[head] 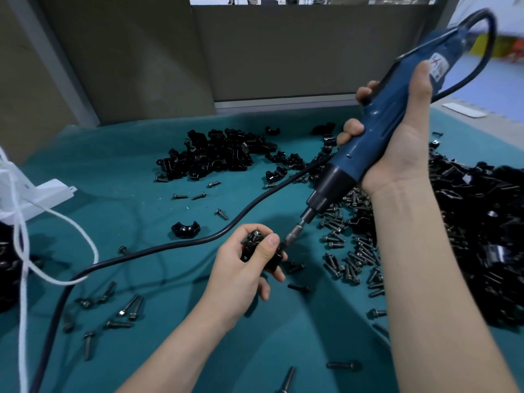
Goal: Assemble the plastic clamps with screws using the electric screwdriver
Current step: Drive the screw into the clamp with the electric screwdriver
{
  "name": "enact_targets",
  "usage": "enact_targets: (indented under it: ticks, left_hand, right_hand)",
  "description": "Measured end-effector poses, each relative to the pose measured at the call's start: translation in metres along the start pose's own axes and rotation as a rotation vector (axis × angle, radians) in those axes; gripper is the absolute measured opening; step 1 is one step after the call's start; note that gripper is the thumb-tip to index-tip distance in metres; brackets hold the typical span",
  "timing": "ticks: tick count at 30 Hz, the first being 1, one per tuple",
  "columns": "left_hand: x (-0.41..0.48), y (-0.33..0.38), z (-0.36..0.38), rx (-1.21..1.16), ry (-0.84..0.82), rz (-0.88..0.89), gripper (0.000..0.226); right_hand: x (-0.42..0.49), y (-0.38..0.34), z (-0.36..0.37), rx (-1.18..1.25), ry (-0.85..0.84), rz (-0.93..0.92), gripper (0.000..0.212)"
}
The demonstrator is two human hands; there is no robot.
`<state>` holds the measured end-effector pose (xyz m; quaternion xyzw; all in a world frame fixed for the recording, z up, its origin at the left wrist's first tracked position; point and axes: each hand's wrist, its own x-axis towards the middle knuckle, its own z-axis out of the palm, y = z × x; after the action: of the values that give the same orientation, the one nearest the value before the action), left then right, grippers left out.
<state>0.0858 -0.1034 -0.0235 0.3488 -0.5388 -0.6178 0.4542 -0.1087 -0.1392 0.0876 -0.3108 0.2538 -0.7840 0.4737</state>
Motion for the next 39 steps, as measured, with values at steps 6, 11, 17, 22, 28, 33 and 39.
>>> enact_targets:
  ticks: [6, 11, 17, 22, 28, 33, 39]
  left_hand:
    - [-0.001, 0.0, -0.003, 0.032, -0.068, -0.015, 0.008]
    - [0.0, 0.002, -0.005, 0.03, -0.136, -0.039, 0.038]
    - [0.001, 0.001, -0.008, -0.006, -0.156, -0.067, 0.042]
    - [0.002, -0.001, -0.008, 0.012, -0.16, -0.062, 0.03]
    - [0.002, -0.002, -0.009, 0.007, -0.144, -0.042, 0.024]
    - [0.001, -0.002, -0.009, 0.005, -0.135, -0.033, 0.028]
    - [0.001, -0.002, -0.007, -0.004, -0.119, -0.022, 0.017]
  right_hand:
    - [0.002, 0.007, -0.003, 0.029, -0.019, 0.05, 0.04]
    - [0.003, 0.009, -0.008, 0.055, -0.061, 0.065, 0.042]
    - [0.004, 0.011, -0.009, 0.096, -0.121, 0.066, 0.039]
    - [0.004, 0.011, -0.008, 0.109, -0.147, 0.064, 0.038]
    - [0.003, 0.012, -0.006, 0.085, -0.13, 0.067, 0.042]
    - [0.003, 0.013, -0.004, 0.085, -0.123, 0.072, 0.044]
    - [0.001, 0.013, -0.001, 0.083, -0.111, 0.075, 0.044]
